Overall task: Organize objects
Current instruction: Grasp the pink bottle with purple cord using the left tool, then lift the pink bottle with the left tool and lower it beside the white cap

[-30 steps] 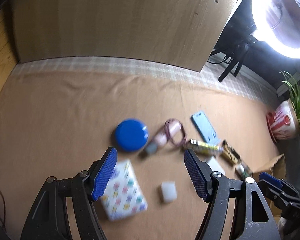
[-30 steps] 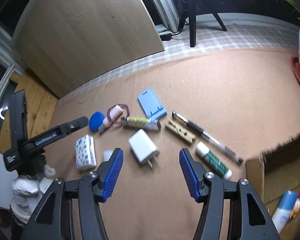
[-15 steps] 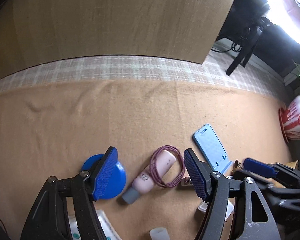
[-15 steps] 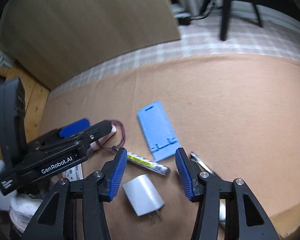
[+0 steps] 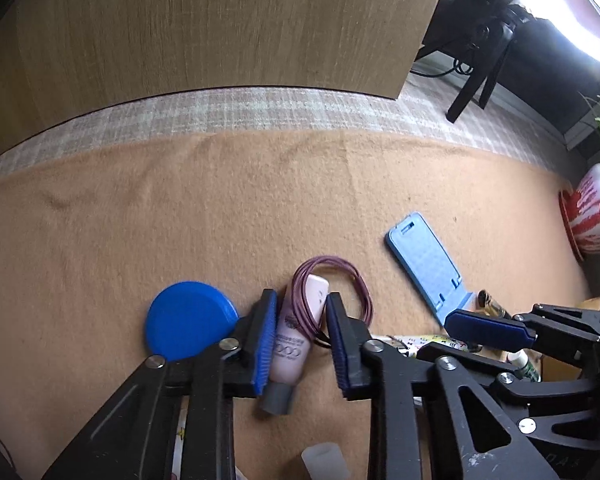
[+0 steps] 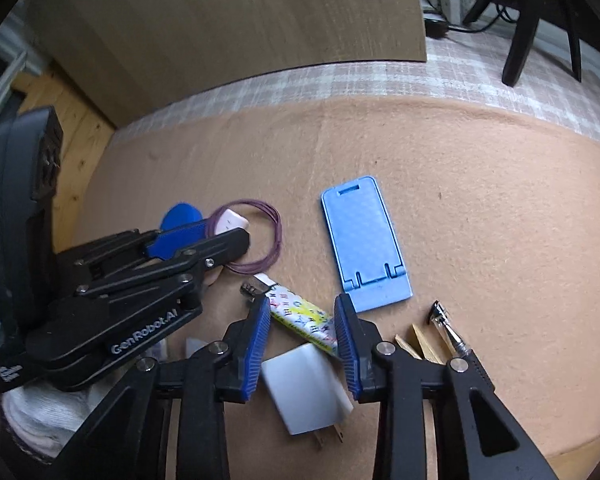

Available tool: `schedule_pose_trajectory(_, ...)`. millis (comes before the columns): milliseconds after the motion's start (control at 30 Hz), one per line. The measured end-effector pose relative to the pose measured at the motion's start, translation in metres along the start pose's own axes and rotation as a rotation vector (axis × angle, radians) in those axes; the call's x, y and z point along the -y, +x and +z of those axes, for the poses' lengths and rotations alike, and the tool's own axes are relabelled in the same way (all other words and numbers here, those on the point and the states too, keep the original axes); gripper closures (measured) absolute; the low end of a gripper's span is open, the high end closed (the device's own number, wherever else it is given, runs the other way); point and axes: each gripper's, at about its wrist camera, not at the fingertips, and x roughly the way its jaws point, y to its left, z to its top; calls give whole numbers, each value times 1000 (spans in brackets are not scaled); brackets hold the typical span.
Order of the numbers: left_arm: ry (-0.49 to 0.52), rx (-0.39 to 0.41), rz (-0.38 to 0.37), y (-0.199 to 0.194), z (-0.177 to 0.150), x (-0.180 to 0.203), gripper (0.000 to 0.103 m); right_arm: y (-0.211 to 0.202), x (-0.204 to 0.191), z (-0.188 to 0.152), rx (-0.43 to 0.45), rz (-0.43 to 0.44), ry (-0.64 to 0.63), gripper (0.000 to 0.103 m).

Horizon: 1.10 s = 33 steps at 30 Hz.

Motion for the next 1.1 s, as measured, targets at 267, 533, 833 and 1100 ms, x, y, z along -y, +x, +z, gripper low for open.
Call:
schedule_pose_trajectory(267, -6, 6, -18, -7, -20, 0, 80, -2, 12, -16, -9, -10, 44, 92)
schedule_pose_trajectory(533, -10, 18, -33, -21, -60, 6, 80, -15, 7, -18, 47, -9, 28, 83)
schedule_pose_trajectory(833, -14, 12, -51, -41, -114, 8, 80, 16, -19, -7, -7, -29, 1, 69)
schedule_pose_trajectory(1100, -47, 0, -69, -60, -155, -11, 80, 32, -75, -33, -61, 22, -154, 78)
